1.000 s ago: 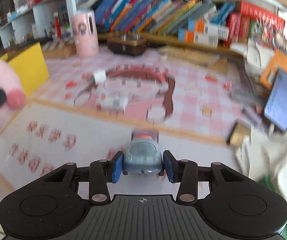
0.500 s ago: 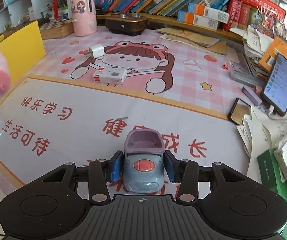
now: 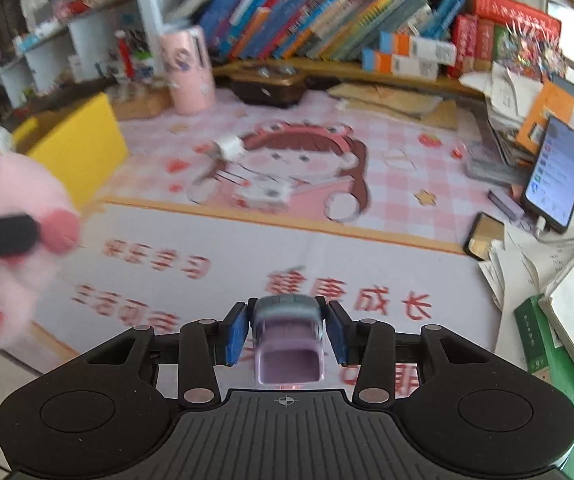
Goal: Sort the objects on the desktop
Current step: 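Carry the toy car and plush pig over the yellow box with both grippers, then open the right gripper to drop the car while the left gripper releases the pig into the box, then withdraw both tools from the box toward the white plug and small white box, then grasp the small white box with the right gripper while the left gripper grasps the white plug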
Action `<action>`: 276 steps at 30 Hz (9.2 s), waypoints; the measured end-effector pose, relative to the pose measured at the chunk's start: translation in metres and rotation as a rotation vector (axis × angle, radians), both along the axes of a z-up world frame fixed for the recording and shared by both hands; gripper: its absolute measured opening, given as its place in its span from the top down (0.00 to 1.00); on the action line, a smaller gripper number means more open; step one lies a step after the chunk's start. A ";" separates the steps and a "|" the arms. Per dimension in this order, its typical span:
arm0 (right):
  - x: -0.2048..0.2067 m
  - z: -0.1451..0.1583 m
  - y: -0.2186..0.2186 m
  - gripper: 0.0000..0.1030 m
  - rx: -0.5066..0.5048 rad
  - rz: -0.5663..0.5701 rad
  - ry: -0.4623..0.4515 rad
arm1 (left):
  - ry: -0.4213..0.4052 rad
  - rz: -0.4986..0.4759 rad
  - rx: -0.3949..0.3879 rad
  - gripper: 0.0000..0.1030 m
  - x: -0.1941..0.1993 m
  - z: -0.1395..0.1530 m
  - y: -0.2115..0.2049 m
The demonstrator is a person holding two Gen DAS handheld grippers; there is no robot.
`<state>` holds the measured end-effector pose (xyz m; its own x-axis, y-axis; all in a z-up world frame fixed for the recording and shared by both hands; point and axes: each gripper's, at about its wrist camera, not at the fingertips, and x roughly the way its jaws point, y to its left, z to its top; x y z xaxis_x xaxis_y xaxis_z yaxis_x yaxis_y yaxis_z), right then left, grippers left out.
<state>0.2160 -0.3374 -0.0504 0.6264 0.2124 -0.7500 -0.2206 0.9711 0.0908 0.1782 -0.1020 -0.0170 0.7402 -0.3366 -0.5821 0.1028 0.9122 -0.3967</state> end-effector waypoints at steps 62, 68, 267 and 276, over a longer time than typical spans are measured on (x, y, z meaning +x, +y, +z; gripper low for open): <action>-0.186 0.069 0.327 0.59 0.039 0.280 -0.141 | -0.086 0.219 -0.054 0.44 -0.193 0.014 0.304; -0.167 0.067 0.325 0.59 0.053 0.251 -0.123 | -0.080 0.257 -0.083 0.44 -0.166 0.015 0.310; 0.075 -0.033 0.034 0.32 -0.046 -0.113 -0.071 | 0.143 0.209 0.410 0.00 0.120 -0.028 -0.020; 0.116 -0.061 0.062 0.32 -0.041 -0.077 -0.100 | 0.143 0.255 0.479 0.00 0.135 -0.025 -0.021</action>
